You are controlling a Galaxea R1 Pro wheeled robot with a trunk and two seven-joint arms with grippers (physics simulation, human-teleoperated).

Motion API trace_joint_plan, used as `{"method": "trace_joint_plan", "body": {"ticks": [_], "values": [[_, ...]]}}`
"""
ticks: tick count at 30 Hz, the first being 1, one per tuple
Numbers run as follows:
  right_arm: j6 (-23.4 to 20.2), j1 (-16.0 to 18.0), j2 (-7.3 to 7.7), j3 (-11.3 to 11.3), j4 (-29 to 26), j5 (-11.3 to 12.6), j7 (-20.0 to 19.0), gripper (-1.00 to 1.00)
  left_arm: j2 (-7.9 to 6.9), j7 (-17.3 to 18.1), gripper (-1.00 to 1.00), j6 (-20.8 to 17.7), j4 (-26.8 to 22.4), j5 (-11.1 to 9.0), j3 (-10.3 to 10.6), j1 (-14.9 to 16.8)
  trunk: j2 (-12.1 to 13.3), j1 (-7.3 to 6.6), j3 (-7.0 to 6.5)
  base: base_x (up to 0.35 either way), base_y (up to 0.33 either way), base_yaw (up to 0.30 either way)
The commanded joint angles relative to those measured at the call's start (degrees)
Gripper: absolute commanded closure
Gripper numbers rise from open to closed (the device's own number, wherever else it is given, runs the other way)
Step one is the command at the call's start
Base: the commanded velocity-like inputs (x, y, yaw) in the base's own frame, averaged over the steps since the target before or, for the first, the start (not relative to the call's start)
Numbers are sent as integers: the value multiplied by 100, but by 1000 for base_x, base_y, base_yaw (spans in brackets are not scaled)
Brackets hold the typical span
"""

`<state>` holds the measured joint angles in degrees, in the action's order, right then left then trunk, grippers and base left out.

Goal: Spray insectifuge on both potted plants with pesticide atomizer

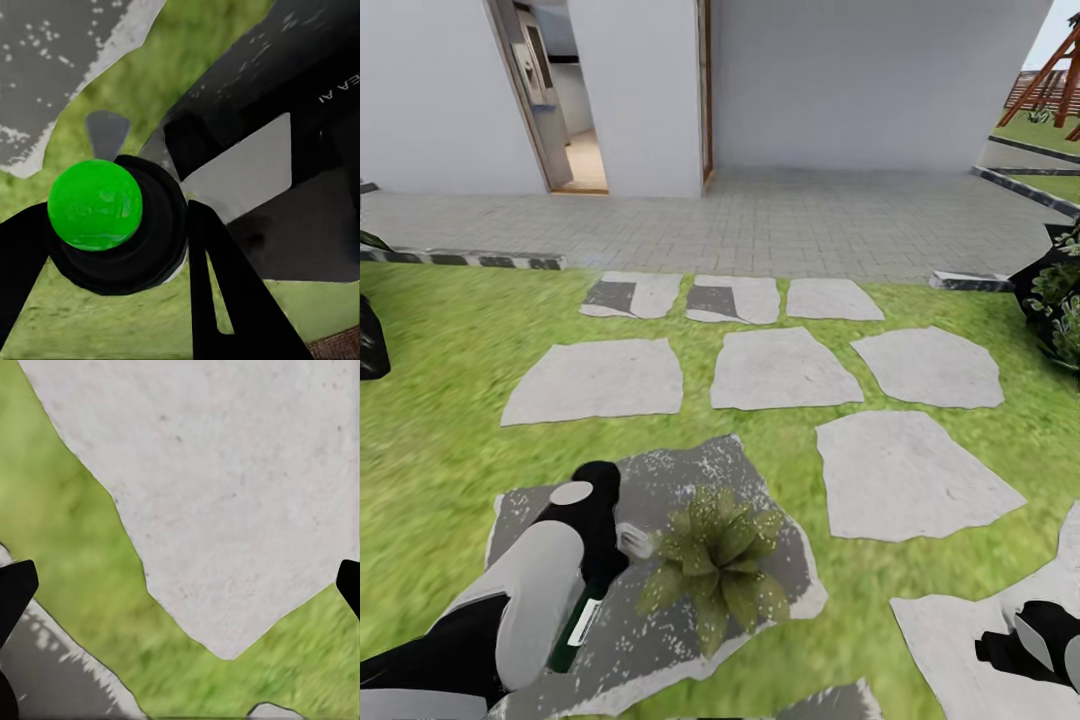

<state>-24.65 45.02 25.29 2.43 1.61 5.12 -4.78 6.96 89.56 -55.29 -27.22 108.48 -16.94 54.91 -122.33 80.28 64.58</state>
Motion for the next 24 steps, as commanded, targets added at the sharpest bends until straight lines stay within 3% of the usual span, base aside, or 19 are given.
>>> {"method": "trace_joint_plan", "body": {"ticks": [1, 2, 4, 7, 13, 19, 24], "values": [[-8, 7, 2, 29, 5, 49, -14, -100, 4, 44, 100, -46, -68, 238, -46, 6, -2, -4, 4, -323, 0, 0], [-7, 7, 6, 32, -5, 45, -14, -100, -32, 44, 100, -11, -151, 599, -46, 9, -2, -4, 4, -336, 0, 0], [-7, 7, 8, 32, -10, 43, -13, -100, -83, 44, 100, 9, -196, 1026, -49, 10, -2, -4, 4, -340, 0, 0], [-6, 7, 10, 25, -12, 42, -14, -100, -99, 44, 100, 21, -203, 1305, -64, 11, -2, -4, 4, -343, 0, 0], [-7, 7, 5, 29, -17, 49, -14, -100, -175, 44, 100, 60, -211, 1365, -78, 11, -2, -4, 2, -344, 0, 0], [-6, 7, -203, 36, -15, 44, -14, -100, -246, 44, 100, 73, -204, 1353, -101, 7, -2, -4, -42, -344, 0, 0], [-5, 7, -276, 34, -12, 42, -9, -100, -256, 44, 100, 63, -205, 1346, -112, -4, -2, -4, -68, -344, 0, 0]]}}
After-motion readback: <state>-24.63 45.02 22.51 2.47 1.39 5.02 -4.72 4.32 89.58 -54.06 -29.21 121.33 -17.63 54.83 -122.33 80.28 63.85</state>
